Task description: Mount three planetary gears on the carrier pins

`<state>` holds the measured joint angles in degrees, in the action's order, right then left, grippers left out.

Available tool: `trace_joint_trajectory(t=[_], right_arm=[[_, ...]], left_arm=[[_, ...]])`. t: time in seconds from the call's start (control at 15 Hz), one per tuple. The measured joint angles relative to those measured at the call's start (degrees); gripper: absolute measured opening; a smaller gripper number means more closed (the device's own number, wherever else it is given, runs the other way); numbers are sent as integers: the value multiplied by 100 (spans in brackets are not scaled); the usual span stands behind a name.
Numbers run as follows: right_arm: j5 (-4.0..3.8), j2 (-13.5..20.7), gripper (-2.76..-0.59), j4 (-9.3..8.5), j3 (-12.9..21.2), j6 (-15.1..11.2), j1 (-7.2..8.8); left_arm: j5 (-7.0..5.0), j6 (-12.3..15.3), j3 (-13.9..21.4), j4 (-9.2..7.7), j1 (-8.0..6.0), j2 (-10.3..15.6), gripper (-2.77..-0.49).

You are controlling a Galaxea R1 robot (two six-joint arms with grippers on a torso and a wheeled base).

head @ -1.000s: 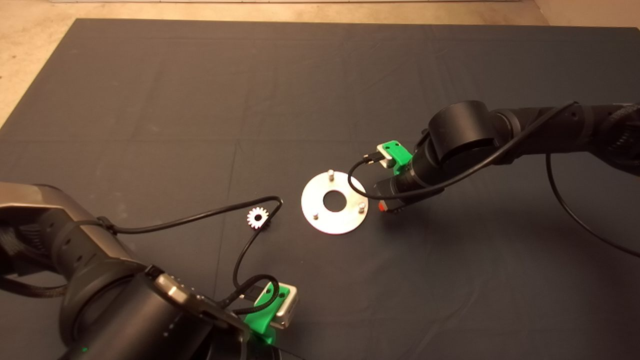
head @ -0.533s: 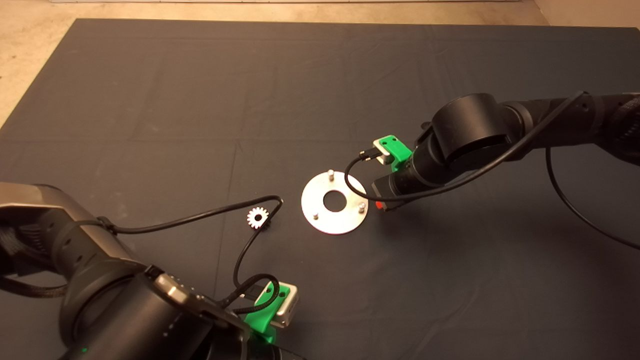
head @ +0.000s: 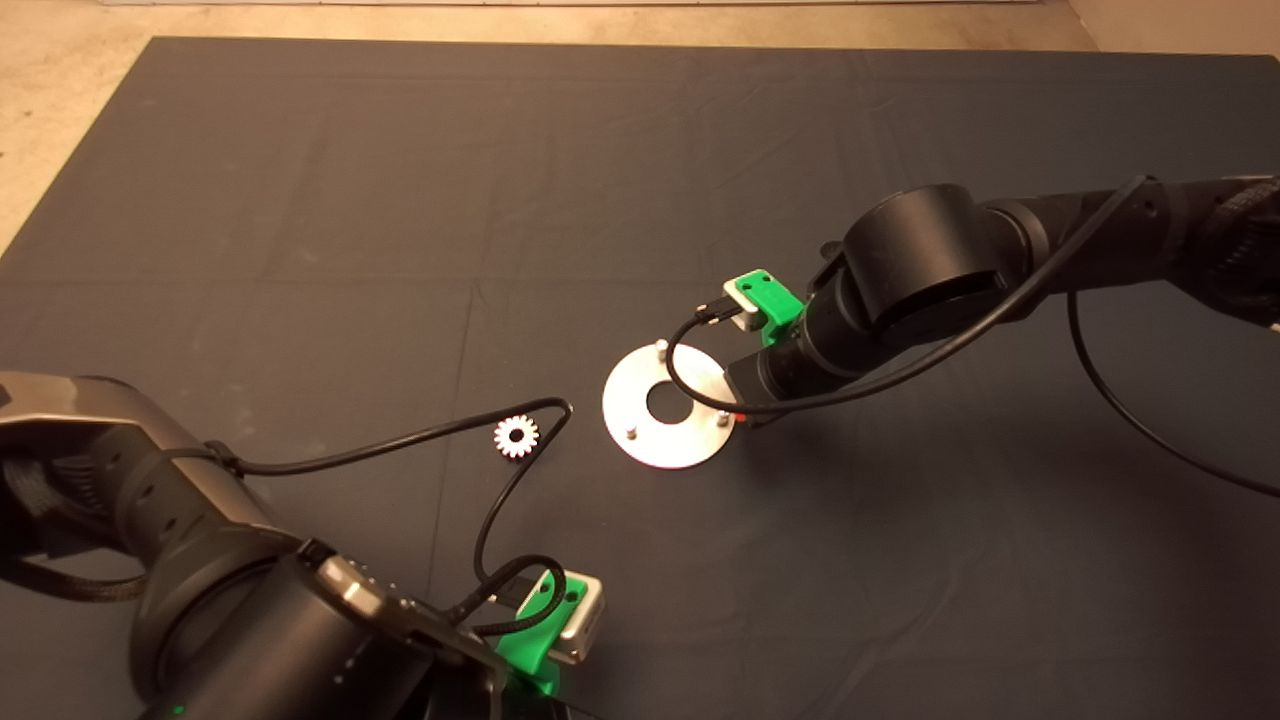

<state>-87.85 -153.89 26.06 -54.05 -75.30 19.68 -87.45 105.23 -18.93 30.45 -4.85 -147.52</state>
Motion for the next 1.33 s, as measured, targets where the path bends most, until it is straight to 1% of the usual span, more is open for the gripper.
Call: trace_joint_trajectory(t=[0.07, 0.27, 0.47, 1.0, 1.13, 1.33], right_arm=[[-5, -59, -235, 0, -2, 0, 0], [13, -182, -235, 0, -88, 0, 0], [-7, -186, -235, 0, -140, 0, 0], [-3, -245, -234, 0, -199, 0, -5], [0, -252, -235, 1, -310, 1, -27], [-11, -352, -235, 6, -689, 2, -88]], left_arm=[[-3, 0, 0, 28, 17, -13, -50], [-3, 0, 0, 72, 43, -15, -50], [-1, 0, 0, 89, 43, -44, -50], [-3, 0, 0, 91, 43, -44, -50], [-3, 0, 0, 91, 43, -44, -50], [-3, 0, 0, 94, 43, -44, -50]])
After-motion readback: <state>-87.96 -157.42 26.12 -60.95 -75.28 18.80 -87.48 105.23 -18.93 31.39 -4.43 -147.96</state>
